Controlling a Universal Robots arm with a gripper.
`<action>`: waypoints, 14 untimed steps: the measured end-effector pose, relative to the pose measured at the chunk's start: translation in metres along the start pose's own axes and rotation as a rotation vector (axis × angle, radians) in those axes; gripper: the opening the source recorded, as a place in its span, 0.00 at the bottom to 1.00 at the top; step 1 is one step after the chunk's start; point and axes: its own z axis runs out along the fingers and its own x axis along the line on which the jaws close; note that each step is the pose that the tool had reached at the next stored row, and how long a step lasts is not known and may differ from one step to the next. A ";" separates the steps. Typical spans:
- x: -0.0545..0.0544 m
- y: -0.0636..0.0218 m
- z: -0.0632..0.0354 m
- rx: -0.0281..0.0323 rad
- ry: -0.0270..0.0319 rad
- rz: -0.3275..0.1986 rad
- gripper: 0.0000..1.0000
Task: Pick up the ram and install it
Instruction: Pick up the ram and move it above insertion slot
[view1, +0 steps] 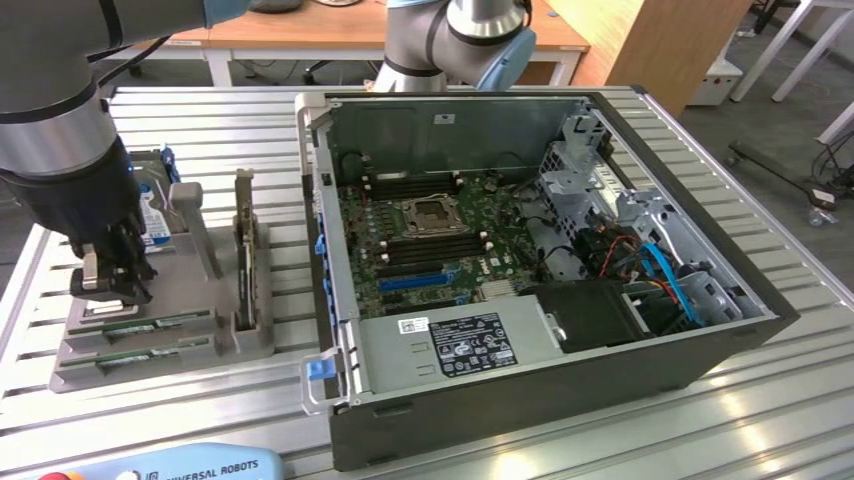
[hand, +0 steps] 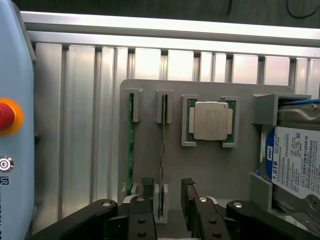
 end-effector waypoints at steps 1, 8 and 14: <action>0.002 0.0002 0.0000 0.0001 0.0000 0.000 0.35; 0.013 0.0020 -0.0001 0.0001 -0.0006 0.000 0.35; 0.021 0.0032 -0.0001 0.0002 -0.0018 0.000 0.35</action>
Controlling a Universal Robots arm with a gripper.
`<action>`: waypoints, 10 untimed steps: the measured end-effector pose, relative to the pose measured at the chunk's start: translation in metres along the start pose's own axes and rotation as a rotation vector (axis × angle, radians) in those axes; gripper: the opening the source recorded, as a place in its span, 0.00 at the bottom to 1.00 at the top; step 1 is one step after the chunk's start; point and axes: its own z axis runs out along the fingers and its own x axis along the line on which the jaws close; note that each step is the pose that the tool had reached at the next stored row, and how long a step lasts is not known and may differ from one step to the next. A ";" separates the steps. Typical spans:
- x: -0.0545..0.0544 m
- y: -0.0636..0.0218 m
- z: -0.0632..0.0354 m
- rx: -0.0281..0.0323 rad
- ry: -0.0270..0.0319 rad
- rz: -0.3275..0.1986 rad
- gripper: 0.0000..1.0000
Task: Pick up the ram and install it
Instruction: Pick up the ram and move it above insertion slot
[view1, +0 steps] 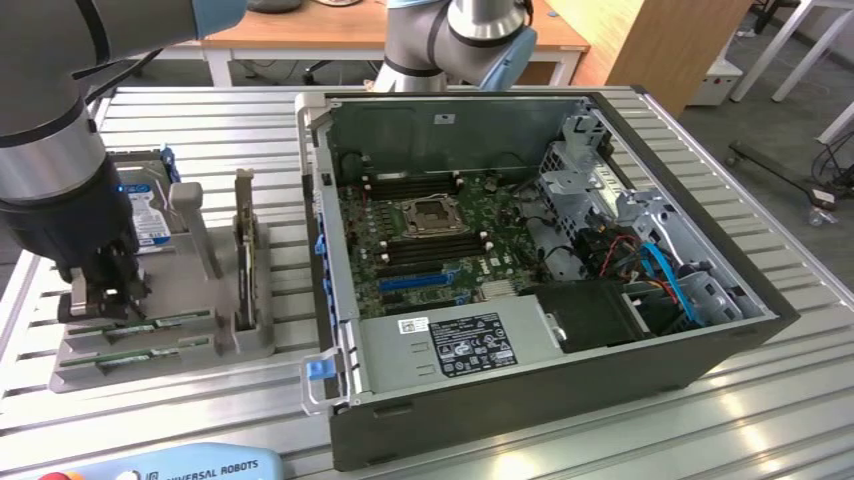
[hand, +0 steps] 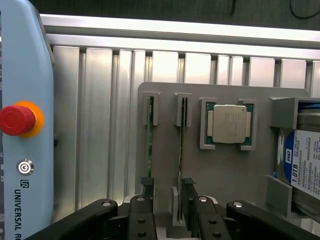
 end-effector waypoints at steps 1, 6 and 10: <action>0.001 0.0001 0.0000 0.0000 -0.0003 0.000 0.35; 0.006 0.0003 0.0000 0.0001 -0.0034 0.000 0.35; 0.009 0.0005 0.0000 0.0002 -0.0075 0.000 0.35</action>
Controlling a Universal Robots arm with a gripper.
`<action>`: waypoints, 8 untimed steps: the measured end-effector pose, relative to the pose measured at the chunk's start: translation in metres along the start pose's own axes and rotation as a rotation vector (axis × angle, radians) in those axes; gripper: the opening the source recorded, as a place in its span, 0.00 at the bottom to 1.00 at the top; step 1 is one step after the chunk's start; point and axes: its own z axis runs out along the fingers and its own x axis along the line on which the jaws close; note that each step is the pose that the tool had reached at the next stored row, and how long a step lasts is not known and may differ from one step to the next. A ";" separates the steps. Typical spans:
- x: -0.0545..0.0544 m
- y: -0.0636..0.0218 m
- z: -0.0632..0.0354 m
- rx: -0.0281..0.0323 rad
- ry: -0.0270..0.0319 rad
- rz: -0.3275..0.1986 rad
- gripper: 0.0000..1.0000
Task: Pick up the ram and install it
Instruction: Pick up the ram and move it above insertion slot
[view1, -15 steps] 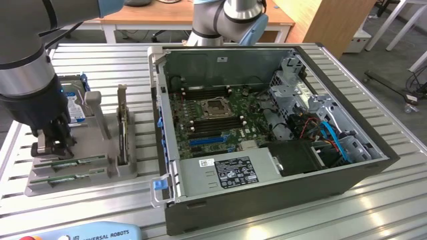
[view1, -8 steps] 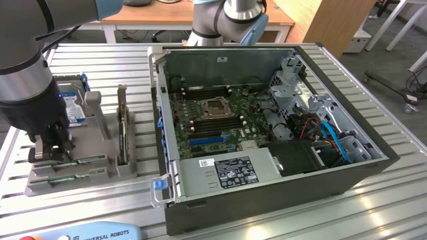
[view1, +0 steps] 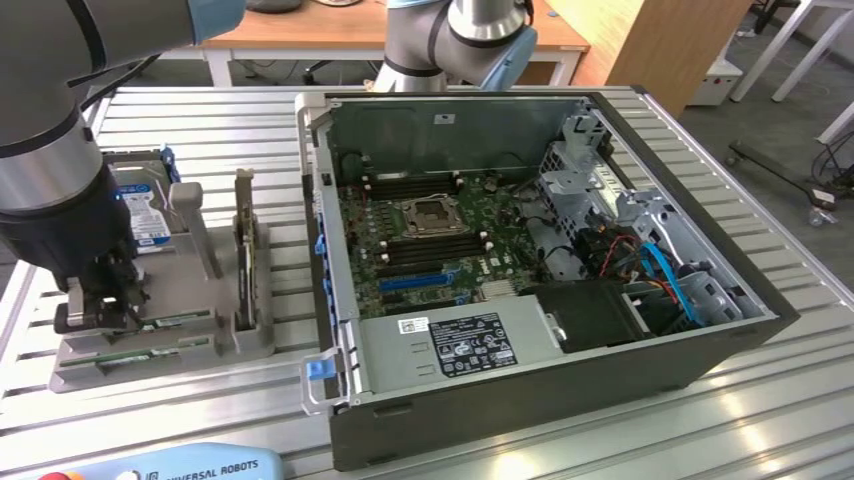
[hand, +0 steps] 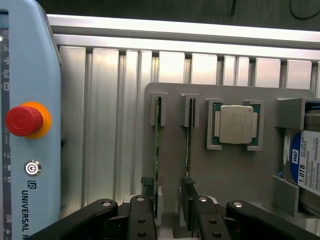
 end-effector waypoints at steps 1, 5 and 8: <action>0.000 0.0000 0.0000 0.0000 0.0000 0.000 0.35; 0.000 -0.0001 0.0007 0.0002 -0.0002 0.000 0.35; 0.000 -0.0001 0.0035 0.0001 -0.0001 0.000 0.35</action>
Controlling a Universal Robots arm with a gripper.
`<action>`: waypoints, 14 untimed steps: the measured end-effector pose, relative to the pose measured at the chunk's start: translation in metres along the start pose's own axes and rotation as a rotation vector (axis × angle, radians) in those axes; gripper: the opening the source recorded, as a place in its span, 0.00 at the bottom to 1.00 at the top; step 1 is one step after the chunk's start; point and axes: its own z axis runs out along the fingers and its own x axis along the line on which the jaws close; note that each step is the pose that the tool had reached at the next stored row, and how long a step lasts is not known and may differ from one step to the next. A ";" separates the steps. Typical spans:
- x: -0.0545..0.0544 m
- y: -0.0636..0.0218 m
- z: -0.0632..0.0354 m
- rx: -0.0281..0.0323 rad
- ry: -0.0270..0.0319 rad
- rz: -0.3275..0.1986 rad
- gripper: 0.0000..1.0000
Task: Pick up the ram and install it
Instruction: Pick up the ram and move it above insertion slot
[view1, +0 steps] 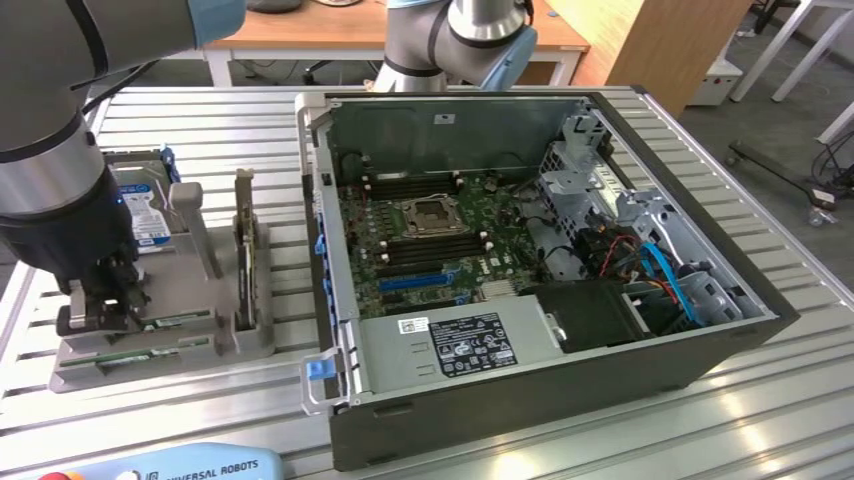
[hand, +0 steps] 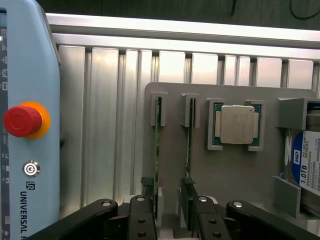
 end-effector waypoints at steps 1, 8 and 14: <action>0.000 0.0000 0.0012 0.0001 -0.0001 0.000 0.35; 0.000 -0.0002 0.0093 0.0000 0.0000 0.000 0.35; 0.002 -0.0002 0.0095 0.0001 0.0000 0.000 0.35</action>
